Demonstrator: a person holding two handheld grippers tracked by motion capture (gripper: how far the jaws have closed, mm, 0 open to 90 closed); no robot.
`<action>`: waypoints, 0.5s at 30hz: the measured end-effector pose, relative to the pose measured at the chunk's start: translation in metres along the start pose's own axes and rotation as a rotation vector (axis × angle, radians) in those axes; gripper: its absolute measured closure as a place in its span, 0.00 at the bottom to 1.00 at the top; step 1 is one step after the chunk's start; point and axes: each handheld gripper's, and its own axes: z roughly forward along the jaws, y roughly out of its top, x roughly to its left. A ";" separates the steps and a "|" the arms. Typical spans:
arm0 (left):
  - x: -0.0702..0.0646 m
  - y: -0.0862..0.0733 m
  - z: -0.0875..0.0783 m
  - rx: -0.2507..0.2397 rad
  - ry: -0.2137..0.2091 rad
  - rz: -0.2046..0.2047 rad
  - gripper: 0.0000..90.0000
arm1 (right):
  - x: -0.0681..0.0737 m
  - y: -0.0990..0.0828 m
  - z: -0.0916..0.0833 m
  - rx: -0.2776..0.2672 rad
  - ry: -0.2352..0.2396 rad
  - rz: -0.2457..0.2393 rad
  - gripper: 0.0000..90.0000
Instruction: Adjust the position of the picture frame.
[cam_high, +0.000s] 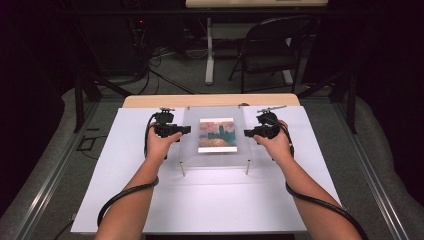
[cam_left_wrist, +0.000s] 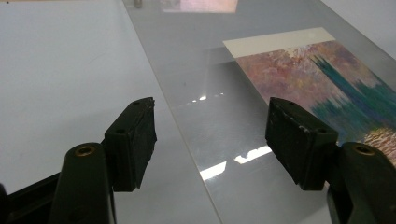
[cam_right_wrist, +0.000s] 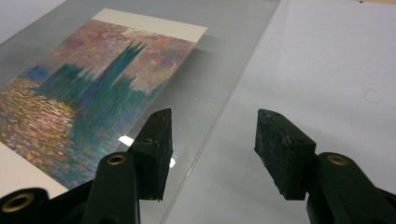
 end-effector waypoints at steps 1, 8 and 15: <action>0.000 -0.001 0.001 0.003 -0.003 0.003 0.37 | -0.001 0.000 0.001 -0.001 0.000 -0.005 0.51; 0.001 -0.006 0.008 0.021 -0.015 -0.026 0.37 | -0.002 -0.002 0.006 0.001 0.001 -0.003 0.50; -0.001 -0.008 0.015 0.037 -0.056 -0.081 0.37 | -0.002 -0.002 0.010 0.000 0.014 0.034 0.50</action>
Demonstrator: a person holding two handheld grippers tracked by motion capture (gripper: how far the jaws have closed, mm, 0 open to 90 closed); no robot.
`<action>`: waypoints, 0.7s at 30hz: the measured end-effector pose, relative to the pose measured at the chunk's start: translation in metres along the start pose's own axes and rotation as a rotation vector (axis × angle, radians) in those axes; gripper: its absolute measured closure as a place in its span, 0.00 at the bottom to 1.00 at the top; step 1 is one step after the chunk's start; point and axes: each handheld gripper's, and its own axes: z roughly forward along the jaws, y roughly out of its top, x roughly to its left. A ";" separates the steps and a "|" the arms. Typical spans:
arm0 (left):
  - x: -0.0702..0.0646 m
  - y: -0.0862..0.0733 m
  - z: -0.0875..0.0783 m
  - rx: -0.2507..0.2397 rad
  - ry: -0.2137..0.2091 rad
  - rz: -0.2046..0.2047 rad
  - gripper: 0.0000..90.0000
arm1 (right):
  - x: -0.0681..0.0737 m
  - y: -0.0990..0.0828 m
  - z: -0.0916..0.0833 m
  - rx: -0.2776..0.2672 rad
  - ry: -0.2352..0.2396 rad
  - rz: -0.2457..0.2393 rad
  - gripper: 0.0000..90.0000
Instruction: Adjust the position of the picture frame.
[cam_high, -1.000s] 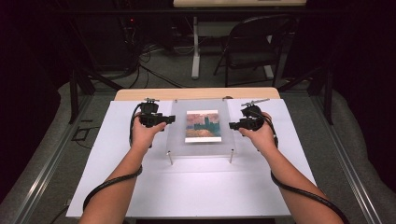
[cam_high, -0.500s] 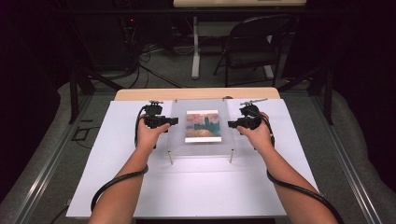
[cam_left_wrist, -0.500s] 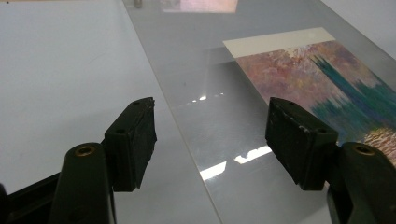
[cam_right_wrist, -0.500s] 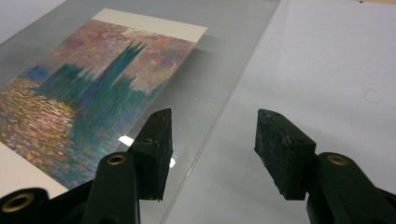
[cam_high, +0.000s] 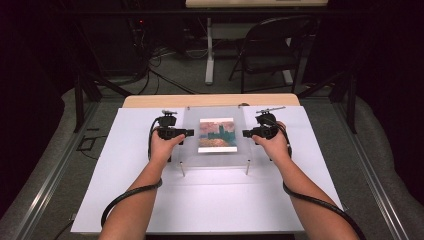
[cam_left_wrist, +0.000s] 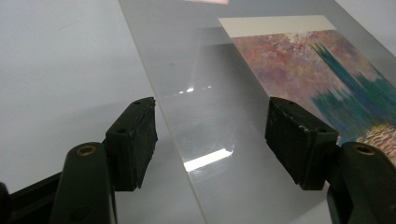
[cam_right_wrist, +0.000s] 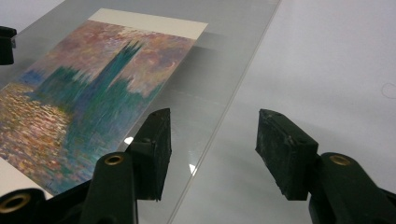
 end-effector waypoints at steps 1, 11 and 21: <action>-0.001 0.000 0.001 0.000 0.000 0.000 0.37 | 0.000 0.000 0.000 0.008 0.002 0.003 0.50; 0.001 0.001 0.003 0.003 -0.010 -0.018 0.36 | 0.005 0.002 0.007 0.023 0.060 0.046 0.49; 0.005 0.002 0.006 -0.005 -0.026 -0.036 0.36 | 0.007 0.008 0.016 0.033 0.068 0.062 0.45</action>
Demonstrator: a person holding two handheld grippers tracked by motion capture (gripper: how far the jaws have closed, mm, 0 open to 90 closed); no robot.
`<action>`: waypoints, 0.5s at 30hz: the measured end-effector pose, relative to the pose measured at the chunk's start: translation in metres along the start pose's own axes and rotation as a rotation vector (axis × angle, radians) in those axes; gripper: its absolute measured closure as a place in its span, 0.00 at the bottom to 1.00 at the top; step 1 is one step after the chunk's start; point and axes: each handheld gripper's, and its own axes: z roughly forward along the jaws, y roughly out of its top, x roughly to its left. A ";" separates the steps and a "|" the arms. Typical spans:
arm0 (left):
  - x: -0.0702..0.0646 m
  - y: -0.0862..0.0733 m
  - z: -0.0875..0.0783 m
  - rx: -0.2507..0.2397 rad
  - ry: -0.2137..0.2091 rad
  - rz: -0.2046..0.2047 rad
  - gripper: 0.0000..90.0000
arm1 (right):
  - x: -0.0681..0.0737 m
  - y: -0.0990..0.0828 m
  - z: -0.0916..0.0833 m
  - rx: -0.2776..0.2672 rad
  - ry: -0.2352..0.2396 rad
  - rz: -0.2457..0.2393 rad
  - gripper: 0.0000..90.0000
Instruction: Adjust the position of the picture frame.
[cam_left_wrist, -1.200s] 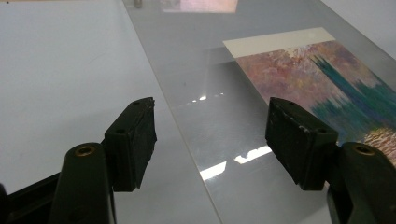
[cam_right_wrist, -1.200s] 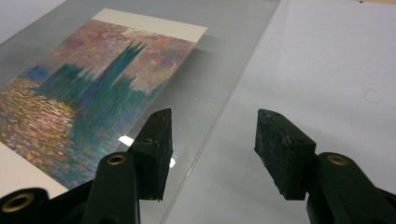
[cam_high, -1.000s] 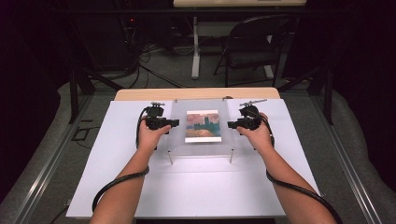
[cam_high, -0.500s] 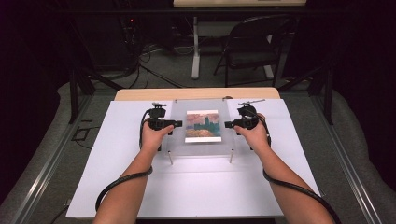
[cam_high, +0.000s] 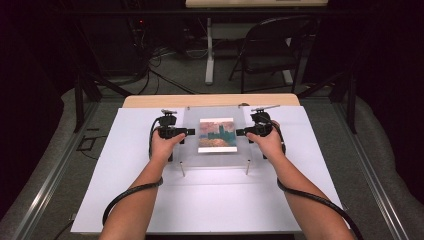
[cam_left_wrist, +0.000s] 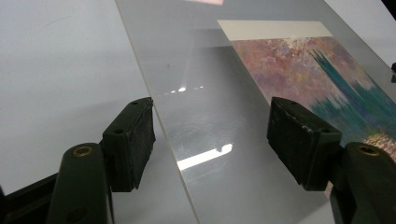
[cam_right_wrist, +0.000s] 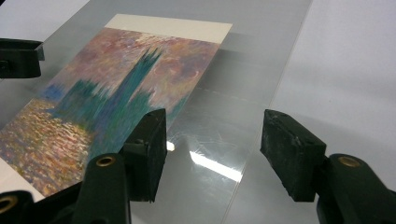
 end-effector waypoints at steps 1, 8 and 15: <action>0.000 0.000 0.000 0.001 -0.002 -0.001 0.36 | 0.000 0.001 0.001 -0.001 0.000 0.005 0.45; 0.007 0.005 0.007 -0.004 -0.028 -0.022 0.35 | -0.008 0.004 0.007 -0.001 0.023 0.053 0.45; 0.010 0.009 0.011 -0.006 -0.030 -0.028 0.34 | -0.011 0.010 0.012 0.008 0.021 0.066 0.44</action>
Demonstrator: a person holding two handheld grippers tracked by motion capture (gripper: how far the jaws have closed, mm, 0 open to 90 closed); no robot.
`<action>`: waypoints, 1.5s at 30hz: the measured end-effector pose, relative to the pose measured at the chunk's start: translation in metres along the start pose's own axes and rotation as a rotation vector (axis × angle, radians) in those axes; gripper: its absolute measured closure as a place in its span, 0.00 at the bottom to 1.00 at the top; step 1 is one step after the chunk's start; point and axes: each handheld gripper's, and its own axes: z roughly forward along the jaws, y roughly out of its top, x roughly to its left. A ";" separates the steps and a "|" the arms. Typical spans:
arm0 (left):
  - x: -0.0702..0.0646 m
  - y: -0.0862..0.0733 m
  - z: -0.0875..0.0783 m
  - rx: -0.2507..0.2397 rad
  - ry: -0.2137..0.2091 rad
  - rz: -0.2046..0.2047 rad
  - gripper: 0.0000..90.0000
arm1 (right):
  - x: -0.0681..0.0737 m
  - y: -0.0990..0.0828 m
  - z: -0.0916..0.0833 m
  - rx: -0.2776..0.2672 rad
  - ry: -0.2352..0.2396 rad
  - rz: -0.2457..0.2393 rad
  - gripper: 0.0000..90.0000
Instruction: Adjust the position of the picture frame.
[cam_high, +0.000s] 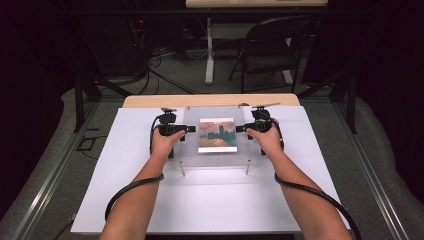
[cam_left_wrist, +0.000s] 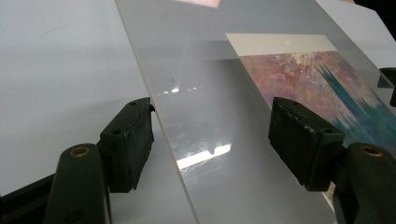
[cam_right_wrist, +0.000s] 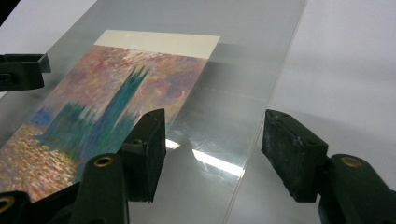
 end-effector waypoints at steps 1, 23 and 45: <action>0.000 0.001 0.001 0.002 0.002 0.003 0.34 | -0.001 0.001 0.001 -0.010 0.000 -0.005 0.44; 0.003 0.004 0.006 0.015 -0.023 -0.048 0.34 | -0.008 0.008 0.010 0.004 0.022 0.032 0.40; 0.004 0.006 0.006 0.014 -0.026 -0.061 0.35 | -0.008 0.010 0.014 0.010 0.037 0.064 0.39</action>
